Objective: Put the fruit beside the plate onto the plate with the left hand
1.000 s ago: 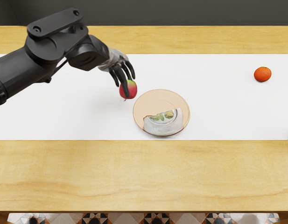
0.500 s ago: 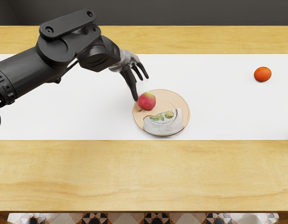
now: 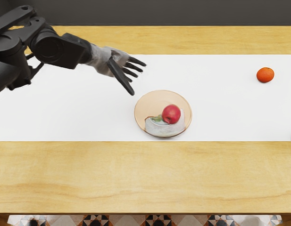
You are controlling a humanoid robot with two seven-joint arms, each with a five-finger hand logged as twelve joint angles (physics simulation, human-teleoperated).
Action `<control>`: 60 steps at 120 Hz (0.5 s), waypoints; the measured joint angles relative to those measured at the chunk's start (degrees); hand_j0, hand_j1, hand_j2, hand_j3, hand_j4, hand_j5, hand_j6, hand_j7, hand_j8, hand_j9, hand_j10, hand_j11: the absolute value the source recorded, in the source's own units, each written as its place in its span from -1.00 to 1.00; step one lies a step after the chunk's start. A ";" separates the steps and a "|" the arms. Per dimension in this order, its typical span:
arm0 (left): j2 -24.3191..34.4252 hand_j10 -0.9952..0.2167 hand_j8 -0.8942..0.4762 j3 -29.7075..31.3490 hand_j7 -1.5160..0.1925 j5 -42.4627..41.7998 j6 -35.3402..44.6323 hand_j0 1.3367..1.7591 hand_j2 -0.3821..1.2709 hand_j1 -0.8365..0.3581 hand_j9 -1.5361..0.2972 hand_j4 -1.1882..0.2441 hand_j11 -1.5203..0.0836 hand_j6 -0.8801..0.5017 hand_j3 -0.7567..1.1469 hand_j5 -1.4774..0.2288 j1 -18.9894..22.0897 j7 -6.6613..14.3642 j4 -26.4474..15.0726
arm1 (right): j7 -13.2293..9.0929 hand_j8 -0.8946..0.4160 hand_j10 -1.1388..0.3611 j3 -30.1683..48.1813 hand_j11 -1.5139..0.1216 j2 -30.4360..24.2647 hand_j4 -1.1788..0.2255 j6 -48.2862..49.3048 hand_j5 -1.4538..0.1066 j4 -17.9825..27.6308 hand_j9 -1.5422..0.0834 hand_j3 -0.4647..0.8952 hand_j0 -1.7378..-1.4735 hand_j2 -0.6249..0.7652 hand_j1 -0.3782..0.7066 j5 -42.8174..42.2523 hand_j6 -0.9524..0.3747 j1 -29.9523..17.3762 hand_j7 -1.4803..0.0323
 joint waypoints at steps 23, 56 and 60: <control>10.30 0.59 0.26 -10.67 0.72 -2.24 -2.25 0.52 -0.52 0.92 0.63 0.61 0.84 0.23 -0.20 0.68 7.62 0.00 -0.06 | 0.00 0.37 0.52 0.00 0.85 0.00 0.68 0.00 0.86 0.01 0.90 -0.32 -0.40 -0.10 -0.95 0.00 0.44 0.00 0.96; 21.14 0.61 0.28 -13.28 0.74 -8.69 -2.66 0.52 -0.53 0.94 0.64 0.63 0.86 0.24 -0.21 0.70 14.01 0.00 0.10 | 0.00 0.37 0.52 0.00 0.85 0.00 0.68 0.00 0.86 0.08 0.90 -0.32 -0.40 -0.10 -0.95 0.00 0.44 0.00 0.96; 22.60 0.61 0.28 -13.33 0.74 -9.39 -2.66 0.52 -0.53 0.94 0.65 0.63 0.86 0.25 -0.21 0.70 15.04 0.00 0.15 | 0.00 0.37 0.52 0.00 0.85 0.00 0.68 0.00 0.86 0.08 0.90 -0.32 -0.40 -0.10 -0.95 0.00 0.44 0.00 0.96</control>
